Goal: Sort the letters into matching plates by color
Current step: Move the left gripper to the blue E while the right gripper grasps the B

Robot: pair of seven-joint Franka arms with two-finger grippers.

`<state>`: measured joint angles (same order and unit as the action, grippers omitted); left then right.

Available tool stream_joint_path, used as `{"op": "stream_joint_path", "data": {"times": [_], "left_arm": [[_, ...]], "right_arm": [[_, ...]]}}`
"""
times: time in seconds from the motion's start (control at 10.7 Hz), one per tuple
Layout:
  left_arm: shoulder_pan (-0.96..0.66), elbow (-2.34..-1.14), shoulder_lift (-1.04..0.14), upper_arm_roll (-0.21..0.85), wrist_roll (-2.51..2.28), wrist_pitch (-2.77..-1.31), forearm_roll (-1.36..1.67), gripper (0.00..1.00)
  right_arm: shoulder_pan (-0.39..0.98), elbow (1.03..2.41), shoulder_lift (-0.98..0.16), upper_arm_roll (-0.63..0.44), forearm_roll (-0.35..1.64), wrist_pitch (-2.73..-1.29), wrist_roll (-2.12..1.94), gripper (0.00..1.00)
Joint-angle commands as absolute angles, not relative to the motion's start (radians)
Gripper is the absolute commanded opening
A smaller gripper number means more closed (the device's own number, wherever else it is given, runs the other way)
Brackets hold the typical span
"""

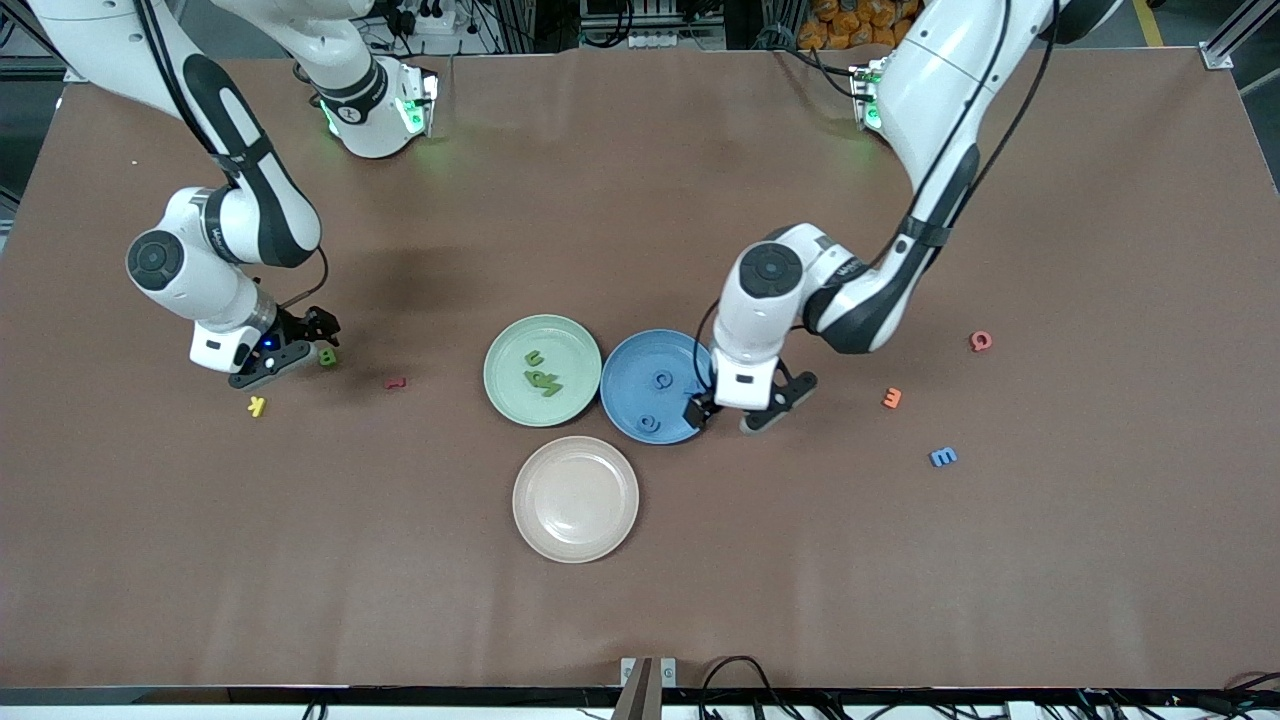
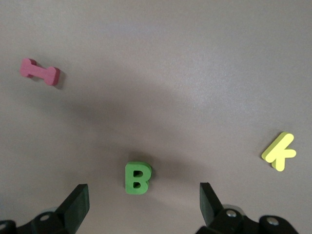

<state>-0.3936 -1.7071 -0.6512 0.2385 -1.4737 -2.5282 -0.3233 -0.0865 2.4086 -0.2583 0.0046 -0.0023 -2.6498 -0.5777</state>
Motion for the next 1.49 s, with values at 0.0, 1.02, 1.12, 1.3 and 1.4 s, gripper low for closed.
{"op": "stream_joint_path", "data": {"times": [0.0, 1.02, 1.12, 1.3, 1.4], "left_arm": [[-0.304, -1.704, -0.63, 0.241, -1.361, -2.485, -0.354, 1.0], [0.007, -1.69, -0.624, 0.241, -1.673, -2.35, -0.266, 1.0], [0.026, -1.68, -0.626, 0.241, -1.739, -2.35, -0.258, 1.0], [0.058, -1.671, -0.635, 0.233, -1.885, -2.35, -0.248, 1.0], [0.061, -1.671, -0.641, 0.218, -1.926, -2.35, -0.249, 1.0]], "right_arm": [[-0.109, 2.442, -0.247, 0.018, -0.026, -2.68, -0.588, 1.0], [-0.107, 2.456, -0.316, 0.018, -0.026, -2.787, -0.584, 1.0], [-0.106, 2.456, -0.325, 0.018, -0.026, -2.798, -0.584, 1.0], [-0.104, 2.453, -0.327, 0.018, -0.029, -2.8, -0.586, 0.87], [-0.104, 2.453, -0.327, 0.018, -0.032, -2.8, -0.586, 0.82]]}}
